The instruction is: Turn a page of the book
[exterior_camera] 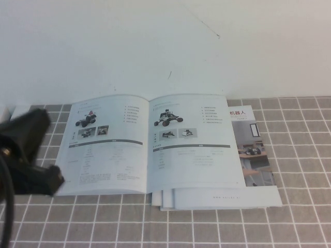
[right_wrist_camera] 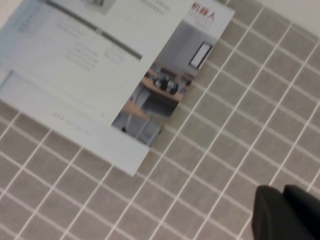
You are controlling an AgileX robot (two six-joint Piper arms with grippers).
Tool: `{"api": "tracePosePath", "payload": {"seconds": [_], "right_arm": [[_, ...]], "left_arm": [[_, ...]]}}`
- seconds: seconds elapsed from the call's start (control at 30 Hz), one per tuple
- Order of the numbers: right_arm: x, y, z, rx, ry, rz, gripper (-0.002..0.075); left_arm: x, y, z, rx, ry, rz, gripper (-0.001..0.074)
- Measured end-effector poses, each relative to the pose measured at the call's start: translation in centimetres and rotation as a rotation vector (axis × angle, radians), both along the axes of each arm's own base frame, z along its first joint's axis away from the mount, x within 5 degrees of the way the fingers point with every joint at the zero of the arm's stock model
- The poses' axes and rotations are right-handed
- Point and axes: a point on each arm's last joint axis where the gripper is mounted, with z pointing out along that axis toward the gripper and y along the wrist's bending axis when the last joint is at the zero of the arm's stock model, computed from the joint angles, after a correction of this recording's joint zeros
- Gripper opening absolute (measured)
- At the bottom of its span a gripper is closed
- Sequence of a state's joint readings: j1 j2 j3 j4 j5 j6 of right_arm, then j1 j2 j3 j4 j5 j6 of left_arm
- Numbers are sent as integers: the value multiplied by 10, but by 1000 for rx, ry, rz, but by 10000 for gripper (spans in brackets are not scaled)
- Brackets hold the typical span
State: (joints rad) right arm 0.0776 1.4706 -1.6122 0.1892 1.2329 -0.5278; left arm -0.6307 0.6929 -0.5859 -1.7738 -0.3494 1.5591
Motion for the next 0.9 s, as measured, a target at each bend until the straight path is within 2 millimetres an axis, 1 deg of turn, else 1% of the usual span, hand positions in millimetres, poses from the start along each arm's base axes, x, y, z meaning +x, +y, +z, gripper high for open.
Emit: {"api": "tracePosePath", "payload": {"seconds": [0.1,0.23,0.27,0.3,0.4,0.5,0.53,0.63,0.73,0.9], "right_arm": [[-29,-2,-13,-1,46,-9,11],[-71,-6,-36,8,106,-37,1],[-80,-7,-42,14,94,-51,0],[-88,-7,-44,25,56,-65,0],[-109,-9,-59,72,-77,-123,-1],[-122,-10,-73,138,-215,-168,-1],[-126,-10,-79,151,-240,-180,-1],[-136,-12,-89,185,-327,-210,-1],[-141,-12,-98,200,-330,-222,-1],[-146,-10,-107,197,-247,-208,-1]], "left_arm": [[-7,-16,-12,-7,12,-191,-4],[-17,-31,-27,6,27,-389,-4],[-19,-33,-31,8,34,-422,-4],[-21,-34,-34,12,40,-448,-4],[-24,-37,-42,19,56,-490,-4],[-26,-37,-47,24,68,-506,-4],[-26,-37,-49,27,75,-507,-4],[-26,-37,-51,32,79,-509,-4],[-26,-37,-52,35,80,-510,-4],[-26,-37,-52,35,81,-510,-4]]}}
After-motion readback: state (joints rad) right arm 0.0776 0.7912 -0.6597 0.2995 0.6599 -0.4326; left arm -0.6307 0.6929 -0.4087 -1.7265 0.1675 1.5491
